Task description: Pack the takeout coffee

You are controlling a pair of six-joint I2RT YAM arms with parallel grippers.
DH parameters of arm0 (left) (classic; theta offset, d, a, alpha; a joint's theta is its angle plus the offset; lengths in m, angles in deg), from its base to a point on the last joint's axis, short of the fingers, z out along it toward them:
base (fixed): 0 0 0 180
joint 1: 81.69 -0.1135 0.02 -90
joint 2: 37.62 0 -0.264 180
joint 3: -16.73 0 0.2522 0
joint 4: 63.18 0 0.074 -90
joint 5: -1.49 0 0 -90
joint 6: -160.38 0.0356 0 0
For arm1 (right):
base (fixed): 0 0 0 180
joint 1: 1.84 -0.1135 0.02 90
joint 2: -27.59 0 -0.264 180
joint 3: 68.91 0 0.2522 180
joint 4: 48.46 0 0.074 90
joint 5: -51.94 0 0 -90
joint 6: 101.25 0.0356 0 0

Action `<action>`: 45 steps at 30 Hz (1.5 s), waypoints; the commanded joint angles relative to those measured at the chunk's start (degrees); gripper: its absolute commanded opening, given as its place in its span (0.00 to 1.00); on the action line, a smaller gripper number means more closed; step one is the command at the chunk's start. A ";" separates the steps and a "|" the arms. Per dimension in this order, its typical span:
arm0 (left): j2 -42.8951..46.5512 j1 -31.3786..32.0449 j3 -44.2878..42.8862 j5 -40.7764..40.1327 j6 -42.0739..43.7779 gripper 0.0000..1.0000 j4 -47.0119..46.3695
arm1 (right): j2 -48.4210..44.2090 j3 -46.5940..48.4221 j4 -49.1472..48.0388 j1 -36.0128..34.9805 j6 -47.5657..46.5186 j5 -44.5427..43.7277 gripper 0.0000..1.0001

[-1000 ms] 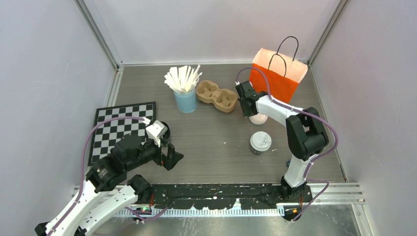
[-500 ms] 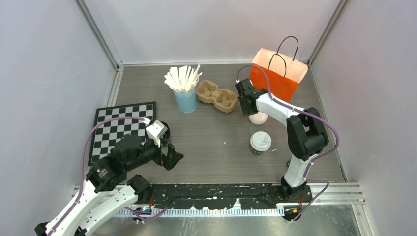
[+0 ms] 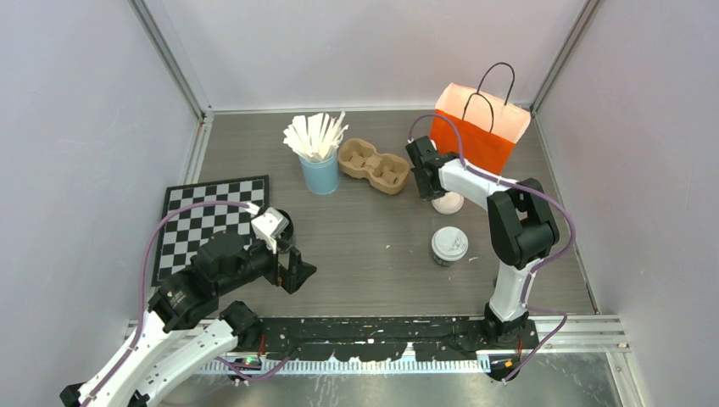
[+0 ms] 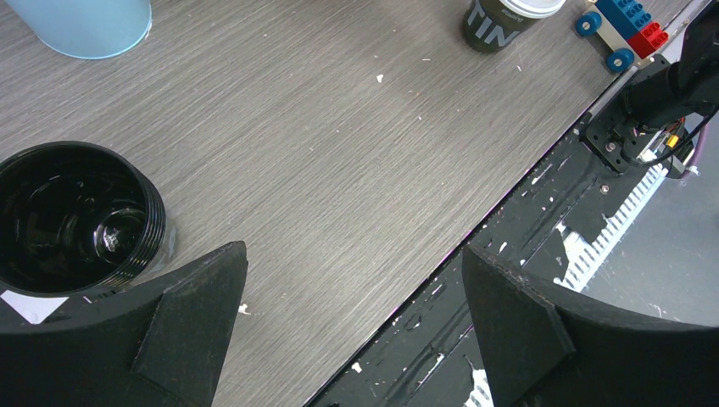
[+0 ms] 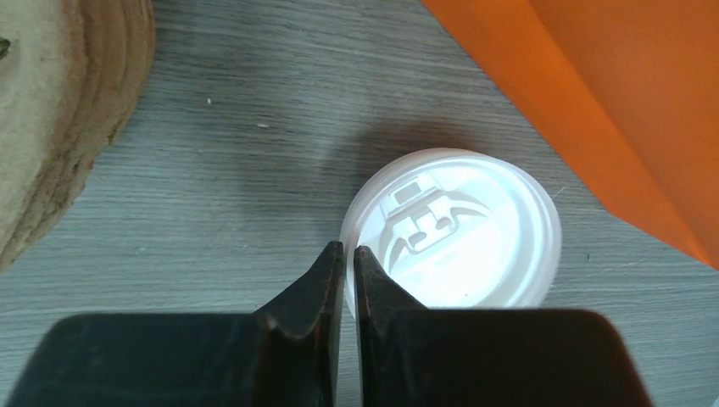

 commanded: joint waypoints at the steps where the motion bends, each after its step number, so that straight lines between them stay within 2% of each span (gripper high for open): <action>1: 0.07 -0.09 0.06 -0.08 -0.39 1.00 -1.26 | -0.78 2.14 -0.57 0.35 0.15 -1.00 0.09; 4: 0.00 -0.09 0.06 -0.10 -0.39 1.00 -1.26 | -1.27 2.09 -0.43 0.42 0.18 -1.25 0.09; 7: -0.05 -0.09 0.06 -0.02 -0.39 1.00 -1.30 | -1.60 2.30 0.08 0.39 0.37 -1.06 0.19; 8: -0.07 -0.09 0.06 0.01 -0.39 1.00 -1.26 | -1.60 2.48 0.22 0.38 0.40 -0.99 0.20; 11: -0.22 -0.09 0.06 0.02 -0.39 1.00 -1.31 | -1.51 2.58 0.48 0.39 0.36 -0.36 0.05; 13: -0.28 -0.09 0.06 0.11 -0.38 1.00 -1.33 | -1.43 2.59 0.30 0.42 0.26 0.03 0.02; 21: -0.27 -0.09 0.09 0.11 -0.39 1.00 -1.33 | -3.47 2.86 1.54 0.41 1.29 0.77 0.00; 24: -0.65 -0.05 0.10 0.27 -0.31 1.00 -1.34 | -2.78 4.09 3.39 0.41 2.02 0.13 0.12; 25: -0.77 -0.09 0.08 0.31 -0.30 1.00 -1.39 | -2.57 4.17 3.41 0.40 1.99 0.09 0.12; 28: -1.16 -0.10 0.06 0.52 -0.30 1.00 -1.35 | -1.81 4.16 3.06 0.35 1.45 1.03 0.00; 34: -0.74 -0.05 0.10 0.37 -0.30 1.00 -1.36 | -3.18 3.84 2.59 0.35 1.80 2.32 0.00; 45: -2.39 -0.09 -0.32 -2.74 -0.81 1.00 -0.87 | -6.28 8.35 10.76 0.20 5.78 0.34 0.00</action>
